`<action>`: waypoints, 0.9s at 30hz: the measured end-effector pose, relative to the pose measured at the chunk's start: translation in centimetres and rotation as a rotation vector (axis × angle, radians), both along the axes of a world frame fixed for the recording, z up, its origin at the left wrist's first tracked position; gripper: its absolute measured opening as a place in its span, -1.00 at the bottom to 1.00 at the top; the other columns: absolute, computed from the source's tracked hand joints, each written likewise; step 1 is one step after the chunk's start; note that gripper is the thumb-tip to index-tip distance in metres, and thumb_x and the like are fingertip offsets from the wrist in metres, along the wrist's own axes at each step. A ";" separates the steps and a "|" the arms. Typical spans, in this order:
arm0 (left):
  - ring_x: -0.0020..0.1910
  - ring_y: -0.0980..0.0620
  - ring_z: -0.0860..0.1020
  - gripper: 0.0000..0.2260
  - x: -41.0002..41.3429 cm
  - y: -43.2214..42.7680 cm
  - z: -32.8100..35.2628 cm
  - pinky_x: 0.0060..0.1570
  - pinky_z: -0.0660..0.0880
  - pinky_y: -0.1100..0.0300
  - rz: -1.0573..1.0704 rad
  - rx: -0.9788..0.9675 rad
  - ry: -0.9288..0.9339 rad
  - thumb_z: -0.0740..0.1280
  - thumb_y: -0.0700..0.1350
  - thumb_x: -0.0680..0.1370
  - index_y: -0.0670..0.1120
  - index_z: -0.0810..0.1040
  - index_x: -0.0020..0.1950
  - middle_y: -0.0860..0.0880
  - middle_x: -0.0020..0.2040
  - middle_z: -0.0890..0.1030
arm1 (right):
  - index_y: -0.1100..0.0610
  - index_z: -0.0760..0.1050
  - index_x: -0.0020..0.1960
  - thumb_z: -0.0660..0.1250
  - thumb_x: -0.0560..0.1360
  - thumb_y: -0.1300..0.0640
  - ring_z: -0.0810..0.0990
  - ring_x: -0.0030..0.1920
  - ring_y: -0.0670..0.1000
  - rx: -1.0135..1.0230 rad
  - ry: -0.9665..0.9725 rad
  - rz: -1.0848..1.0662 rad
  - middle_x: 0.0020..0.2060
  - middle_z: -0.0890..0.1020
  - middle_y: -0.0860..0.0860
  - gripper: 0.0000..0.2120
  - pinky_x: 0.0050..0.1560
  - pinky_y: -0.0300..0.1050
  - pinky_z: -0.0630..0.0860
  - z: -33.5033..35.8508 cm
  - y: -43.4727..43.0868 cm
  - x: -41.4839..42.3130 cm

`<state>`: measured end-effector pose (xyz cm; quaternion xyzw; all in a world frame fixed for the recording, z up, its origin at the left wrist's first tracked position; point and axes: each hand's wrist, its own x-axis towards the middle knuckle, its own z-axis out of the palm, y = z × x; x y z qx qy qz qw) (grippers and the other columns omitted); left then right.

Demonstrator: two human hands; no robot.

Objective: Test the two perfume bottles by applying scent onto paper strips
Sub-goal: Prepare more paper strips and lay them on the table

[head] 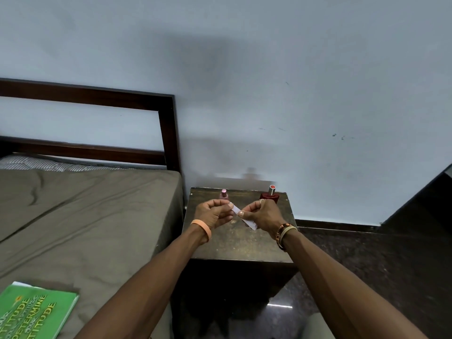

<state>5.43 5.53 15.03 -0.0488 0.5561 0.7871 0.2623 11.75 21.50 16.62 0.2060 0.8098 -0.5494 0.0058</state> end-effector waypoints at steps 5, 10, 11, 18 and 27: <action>-0.28 -0.07 0.65 -0.90 0.0 -0.8 0.5 -0.21 0.64 0.12 -0.002 0.001 -0.004 0.46 -0.34 0.39 -0.25 0.60 -0.13 -0.26 -0.16 0.64 | 0.14 0.70 -0.24 0.56 0.37 0.19 0.63 -0.33 -0.02 0.046 0.025 0.030 -0.34 0.71 0.05 -0.94 -0.30 -0.15 0.53 1.0 -0.3 0.1; -0.25 -0.09 0.64 -0.80 0.3 -1.1 0.8 -0.21 0.64 0.14 -0.030 -0.024 0.000 0.45 -0.43 0.35 -0.22 0.61 -0.10 -0.22 -0.14 0.64 | 0.13 0.70 -0.23 0.60 0.32 0.13 0.64 -0.34 -0.09 0.126 -0.002 0.026 -0.33 0.71 0.01 -0.88 -0.36 -0.28 0.48 1.4 -0.4 0.2; -0.25 -0.09 0.64 -0.79 0.4 -1.2 0.8 -0.21 0.63 0.15 -0.052 -0.027 -0.010 0.45 -0.42 0.35 -0.22 0.61 -0.07 -0.23 -0.12 0.65 | 0.11 0.69 -0.26 0.60 0.33 0.12 0.62 -0.38 -0.12 0.147 -0.011 0.036 -0.35 0.70 0.00 -0.89 -0.39 -0.30 0.45 1.5 -0.3 0.2; -0.24 -0.10 0.65 -0.77 0.6 -0.9 1.1 -0.15 0.64 0.09 -0.104 0.021 -0.103 0.48 -0.17 0.41 -0.27 0.63 0.00 -0.24 -0.14 0.66 | 0.10 0.65 -0.29 0.51 0.43 0.09 0.56 -0.34 -0.06 0.248 -0.037 0.105 -0.34 0.67 0.03 -0.85 -0.28 -0.17 0.47 1.3 0.1 0.2; -0.24 -0.06 0.66 -0.81 1.0 -1.0 0.8 -0.21 0.63 0.17 -0.145 -0.070 -0.015 0.46 -0.37 0.38 -0.24 0.64 -0.02 -0.19 -0.14 0.68 | 0.19 0.66 -0.13 0.39 0.52 0.11 0.60 -0.19 0.03 0.528 -0.050 0.254 -0.21 0.67 0.04 -0.84 -0.17 -0.08 0.48 1.9 -0.4 0.3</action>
